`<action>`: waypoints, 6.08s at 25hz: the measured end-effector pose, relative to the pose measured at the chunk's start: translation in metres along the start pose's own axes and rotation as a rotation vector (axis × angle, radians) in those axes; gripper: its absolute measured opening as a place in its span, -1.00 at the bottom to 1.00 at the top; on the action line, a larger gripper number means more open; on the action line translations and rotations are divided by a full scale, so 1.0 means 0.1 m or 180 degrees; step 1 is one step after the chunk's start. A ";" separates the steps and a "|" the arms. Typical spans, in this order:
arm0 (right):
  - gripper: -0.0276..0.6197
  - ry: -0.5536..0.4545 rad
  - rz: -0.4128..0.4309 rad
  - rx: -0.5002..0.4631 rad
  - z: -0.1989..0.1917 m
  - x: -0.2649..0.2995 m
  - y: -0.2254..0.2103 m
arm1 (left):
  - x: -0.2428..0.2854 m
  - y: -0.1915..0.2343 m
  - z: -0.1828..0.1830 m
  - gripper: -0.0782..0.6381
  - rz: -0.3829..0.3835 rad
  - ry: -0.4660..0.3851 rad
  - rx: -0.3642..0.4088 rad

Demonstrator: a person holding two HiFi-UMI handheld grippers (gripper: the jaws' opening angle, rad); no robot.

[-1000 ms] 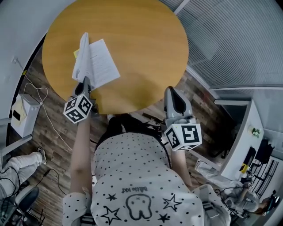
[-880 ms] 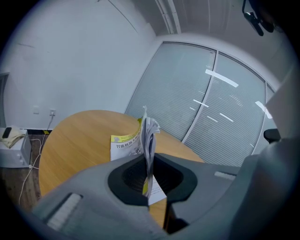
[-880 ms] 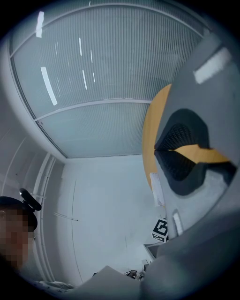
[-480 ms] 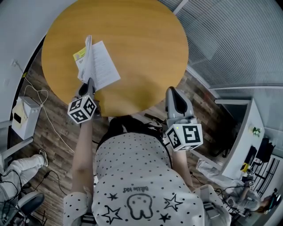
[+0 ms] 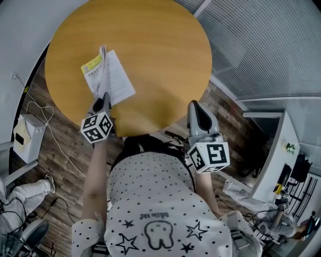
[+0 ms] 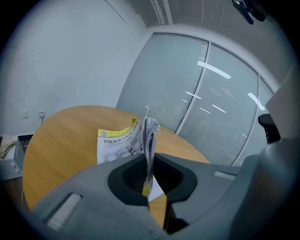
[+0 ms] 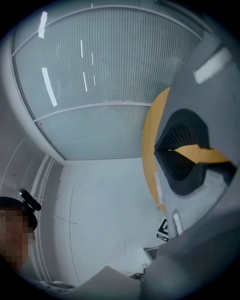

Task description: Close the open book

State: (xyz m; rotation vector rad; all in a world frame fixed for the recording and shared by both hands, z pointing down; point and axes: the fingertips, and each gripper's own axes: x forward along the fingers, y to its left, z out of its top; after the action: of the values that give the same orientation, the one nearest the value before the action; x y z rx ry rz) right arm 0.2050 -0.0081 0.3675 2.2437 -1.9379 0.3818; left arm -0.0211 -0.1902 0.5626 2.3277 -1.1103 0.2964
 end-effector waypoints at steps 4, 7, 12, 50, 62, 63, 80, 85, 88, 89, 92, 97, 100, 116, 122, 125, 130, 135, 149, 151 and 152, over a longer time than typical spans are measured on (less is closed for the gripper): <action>-0.90 0.0007 -0.0006 0.0004 0.00 0.04 0.01 | 0.04 -0.02 -0.03 -0.69 -0.0037 0.0047 0.0024; -0.90 0.0016 -0.0013 0.0008 0.00 0.06 0.01 | 0.07 -0.03 -0.06 -0.69 -0.0064 0.0083 0.0042; -0.90 0.0017 -0.0034 0.0008 0.00 0.08 -0.02 | 0.12 -0.05 -0.11 -0.69 -0.0098 0.0125 0.0069; -0.90 -0.0010 -0.0243 0.0072 -0.01 0.02 -0.25 | 0.45 -0.19 -0.50 -0.66 -0.0200 0.0622 0.0504; -0.90 0.0000 -0.0232 0.0064 -0.02 0.02 -0.22 | 0.56 -0.22 -0.64 -0.61 -0.0083 0.0958 0.0912; -0.90 0.0003 -0.0230 0.0063 -0.02 0.01 -0.22 | 0.56 -0.23 -0.65 -0.61 -0.0072 0.0971 0.0931; -0.90 0.0035 -0.0225 0.0070 -0.04 -0.01 -0.25 | 0.65 -0.31 -0.74 -0.49 -0.0037 0.1032 0.1141; -0.90 0.0040 -0.0240 0.0080 -0.06 -0.01 -0.29 | 0.67 -0.32 -0.76 -0.45 -0.0009 0.1078 0.1229; -0.90 0.0045 -0.0249 0.0085 -0.07 -0.02 -0.32 | 0.68 -0.34 -0.78 -0.43 -0.0012 0.1102 0.1255; -0.90 0.0044 -0.0249 0.0085 -0.06 -0.02 -0.32 | 0.67 -0.34 -0.78 -0.43 -0.0017 0.1114 0.1253; -0.90 0.0039 -0.0248 0.0086 -0.06 -0.03 -0.34 | 0.68 -0.36 -0.79 -0.41 -0.0051 0.1136 0.1248; -0.90 0.0040 -0.0238 0.0097 -0.05 -0.02 -0.37 | 0.66 -0.50 -0.87 -0.09 -0.0251 0.1065 0.1411; -0.90 0.0042 -0.0237 0.0095 -0.06 -0.03 -0.39 | 0.64 -0.53 -0.87 0.00 -0.0298 0.1029 0.1375; -0.90 0.0020 -0.0167 0.0092 -0.07 -0.02 -0.39 | 0.60 -0.49 -0.82 0.05 -0.0266 0.1024 0.1351; -0.90 0.0003 -0.0087 0.0098 -0.04 0.03 -0.32 | 0.55 -0.45 -0.77 0.05 -0.0232 0.1022 0.1320; -0.90 0.0010 -0.0072 0.0093 -0.04 0.04 -0.31 | 0.55 -0.47 -0.72 -0.05 -0.0231 0.0976 0.1325; -0.90 0.0009 -0.0086 0.0090 -0.06 0.02 -0.32 | 0.53 -0.49 -0.67 -0.32 -0.0219 0.0936 0.1327; -0.90 0.0003 -0.0086 0.0091 -0.06 0.02 -0.32 | 0.53 -0.53 -0.63 -0.53 -0.0218 0.0896 0.1351; -0.90 -0.0007 -0.0090 0.0093 -0.07 -0.05 -0.32 | 0.47 -0.63 -0.52 -0.70 -0.0228 0.0746 0.1343; -0.90 -0.0005 -0.0088 0.0092 -0.07 -0.07 -0.31 | 0.45 -0.65 -0.51 -0.70 -0.0236 0.0727 0.1339; -0.90 -0.0003 -0.0089 0.0094 -0.07 -0.08 -0.31 | 0.44 -0.65 -0.50 -0.71 -0.0240 0.0716 0.1337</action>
State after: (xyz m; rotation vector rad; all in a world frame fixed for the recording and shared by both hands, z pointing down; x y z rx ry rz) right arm 0.2342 0.0059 0.3738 2.2869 -1.9115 0.4083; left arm 0.0591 -0.1573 0.5979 2.6051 -0.9136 0.8084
